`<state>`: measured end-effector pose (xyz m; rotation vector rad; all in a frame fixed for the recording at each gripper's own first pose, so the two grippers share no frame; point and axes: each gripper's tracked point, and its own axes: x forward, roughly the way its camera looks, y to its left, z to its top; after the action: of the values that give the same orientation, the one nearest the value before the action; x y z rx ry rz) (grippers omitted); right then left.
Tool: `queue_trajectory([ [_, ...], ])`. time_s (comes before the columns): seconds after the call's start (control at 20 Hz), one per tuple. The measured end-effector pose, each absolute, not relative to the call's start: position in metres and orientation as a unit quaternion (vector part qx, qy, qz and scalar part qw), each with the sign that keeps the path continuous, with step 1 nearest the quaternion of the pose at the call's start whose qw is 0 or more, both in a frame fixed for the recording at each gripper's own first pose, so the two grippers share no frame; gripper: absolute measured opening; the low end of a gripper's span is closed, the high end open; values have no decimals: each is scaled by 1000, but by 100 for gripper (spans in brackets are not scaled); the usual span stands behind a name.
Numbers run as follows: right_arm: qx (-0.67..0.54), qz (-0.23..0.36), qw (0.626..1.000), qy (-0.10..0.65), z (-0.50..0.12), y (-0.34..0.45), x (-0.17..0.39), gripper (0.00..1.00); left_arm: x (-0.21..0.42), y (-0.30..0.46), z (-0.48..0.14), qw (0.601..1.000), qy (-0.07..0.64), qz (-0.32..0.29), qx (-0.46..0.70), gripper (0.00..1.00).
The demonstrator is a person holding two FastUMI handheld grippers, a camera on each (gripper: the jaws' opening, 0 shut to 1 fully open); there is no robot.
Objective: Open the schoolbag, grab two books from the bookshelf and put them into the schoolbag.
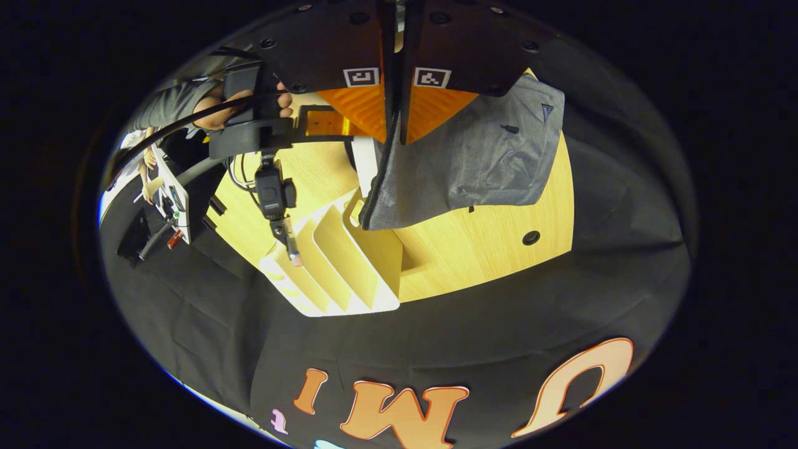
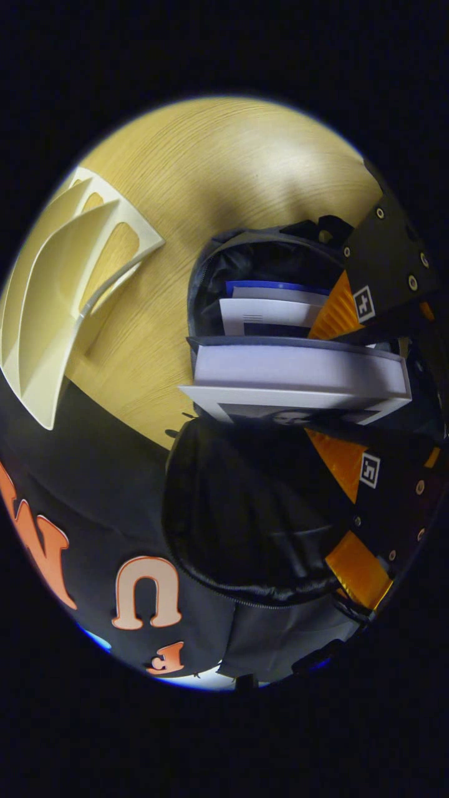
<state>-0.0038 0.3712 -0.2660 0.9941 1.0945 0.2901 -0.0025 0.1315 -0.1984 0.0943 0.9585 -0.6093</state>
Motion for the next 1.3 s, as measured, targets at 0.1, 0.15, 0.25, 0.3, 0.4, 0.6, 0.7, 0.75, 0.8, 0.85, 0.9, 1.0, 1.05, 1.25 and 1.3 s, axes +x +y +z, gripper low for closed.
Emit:
queue_trajectory([
  [0.1, 426, 133, 726, 523, -270, 372, -8, 71, -4, 133, -201, 842, 455, -289, 34, 6],
  [0.15, 415, 134, 726, 532, -266, 371, -10, 79, -4, 134, -201, 840, 457, -291, 28, 6],
  [0.25, 388, 124, 729, 550, -261, 360, -18, 95, -4, 136, -204, 838, 458, -295, 26, 6],
  [0.3, 369, 118, 731, 562, -262, 351, -23, 97, -1, 137, -204, 839, 456, -295, 30, 6],
  [0.4, 327, 117, 732, 586, -267, 330, -40, 98, 0, 138, -209, 842, 454, -289, 42, 6],
  [0.6, 306, 123, 733, 595, -263, 288, -57, 99, -13, 122, -223, 844, 459, -269, 69, 6],
  [0.7, 324, 120, 737, 581, -250, 264, -53, 99, -19, 111, -231, 844, 462, -259, 86, 7],
  [0.75, 331, 117, 739, 575, -245, 250, -52, 99, -23, 106, -236, 843, 466, -250, 95, 7],
  [0.8, 334, 118, 741, 571, -240, 237, -51, 99, -26, 102, -240, 844, 468, -240, 105, 7],
  [0.85, 333, 118, 745, 565, -236, 221, -50, 98, -28, 97, -241, 845, 470, -232, 111, 8],
  [0.9, 330, 117, 753, 557, -232, 206, -46, 99, -32, 92, -242, 845, 473, -225, 110, 12],
  [1.0, 325, 115, 765, 544, -225, 176, -43, 98, -42, 78, -244, 845, 483, -211, 96, 20],
  [1.05, 324, 114, 771, 536, -221, 164, -41, 99, -47, 69, -245, 844, 488, -207, 85, 22],
  [1.25, 308, 111, 802, 500, -202, 111, -31, 98, -66, 22, -244, 844, 494, -201, 55, 52],
  [1.3, 300, 111, 814, 484, -195, 98, -26, 98, -68, 10, -243, 847, 490, -197, 56, 61],
])
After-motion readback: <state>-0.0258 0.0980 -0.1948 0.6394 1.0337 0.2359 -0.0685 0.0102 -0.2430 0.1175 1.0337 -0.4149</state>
